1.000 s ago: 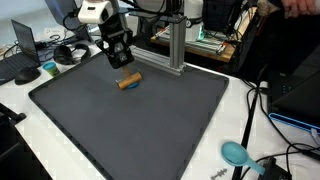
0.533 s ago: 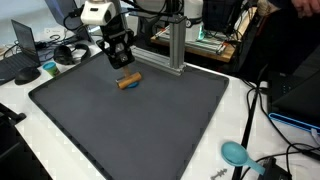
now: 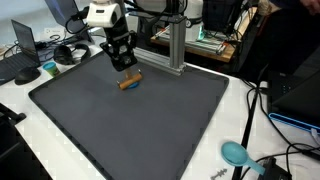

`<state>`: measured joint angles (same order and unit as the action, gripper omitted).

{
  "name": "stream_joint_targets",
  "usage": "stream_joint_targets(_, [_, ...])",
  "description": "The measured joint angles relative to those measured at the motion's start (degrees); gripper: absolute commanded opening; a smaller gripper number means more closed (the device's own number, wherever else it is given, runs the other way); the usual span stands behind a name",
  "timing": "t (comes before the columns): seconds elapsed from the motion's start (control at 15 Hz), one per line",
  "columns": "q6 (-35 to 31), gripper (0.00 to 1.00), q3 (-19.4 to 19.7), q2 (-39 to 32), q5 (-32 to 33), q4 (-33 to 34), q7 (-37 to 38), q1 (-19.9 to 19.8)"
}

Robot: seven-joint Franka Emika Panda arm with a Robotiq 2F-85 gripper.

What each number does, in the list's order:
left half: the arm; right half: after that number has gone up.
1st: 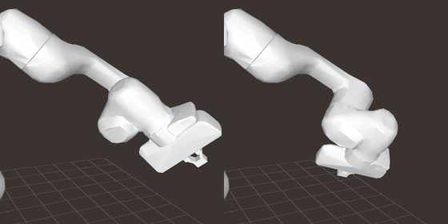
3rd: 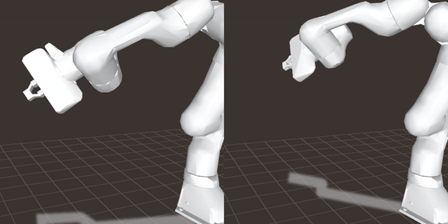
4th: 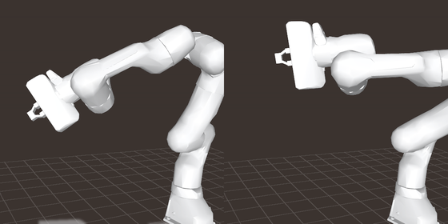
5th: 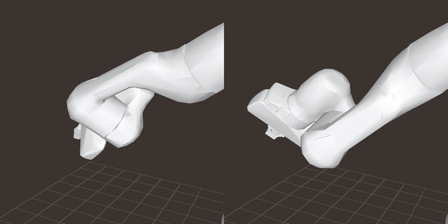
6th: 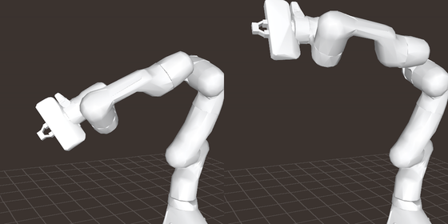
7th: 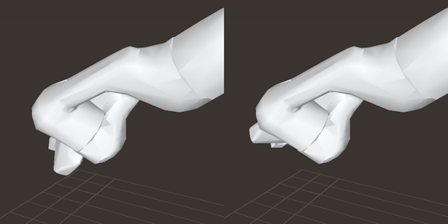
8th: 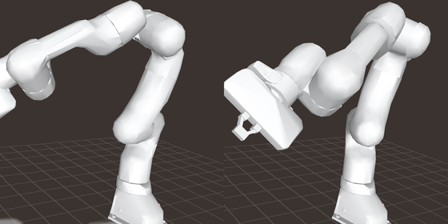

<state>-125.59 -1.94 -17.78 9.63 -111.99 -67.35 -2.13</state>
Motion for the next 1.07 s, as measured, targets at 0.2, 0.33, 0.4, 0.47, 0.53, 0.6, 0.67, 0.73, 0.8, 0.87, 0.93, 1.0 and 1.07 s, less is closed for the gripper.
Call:
stream_joint_targets(0.2, [-0.1, 0.22, -0.1, 0.0, 0.0, -0.1, -0.9, 0.0])
stream_joint_targets(0.33, [-0.2, 0.22, -0.2, 0.0, 0.0, -0.1, -1.1, 0.0])
stream_joint_targets(0.4, [-0.3, 0.22, -0.3, 0.0, -0.1, -0.2, -1.4, -0.1])
stream_joint_targets(0.47, [-0.3, 0.22, -0.4, 0.1, -0.1, -0.2, -1.6, -0.1])
stream_joint_targets(0.53, [-0.4, 0.22, -0.4, 0.1, -0.1, -0.2, -1.9, -0.1])
stream_joint_targets(0.6, [-0.4, 0.22, -0.5, 0.1, -0.2, -0.3, -2.2, -0.2])
stream_joint_targets(0.67, [-0.4, 0.22, -0.6, 0.1, -0.2, -0.3, -2.4, -0.2])
stream_joint_targets(0.73, [-0.4, 0.22, -0.6, 0.1, -0.2, -0.3, -2.5, -0.2])
stream_joint_targets(0.8, [-0.5, 0.22, -0.6, 0.1, -0.2, -0.3, -2.7, -0.2])
stream_joint_targets(0.87, [-0.5, 0.22, -0.7, 0.1, -0.2, -0.3, -2.8, -0.2])
stream_joint_targets(0.93, [-0.5, 0.22, -0.7, 0.1, -0.3, -0.3, -2.9, -0.2])
stream_joint_targets(1.0, [-0.5, 0.22, -0.7, 0.1, -0.3, -0.3, -3.0, -0.3])
stream_joint_targets(1.07, [-0.6, 0.22, -0.8, 0.1, -0.3, -0.3, -3.0, -0.3])
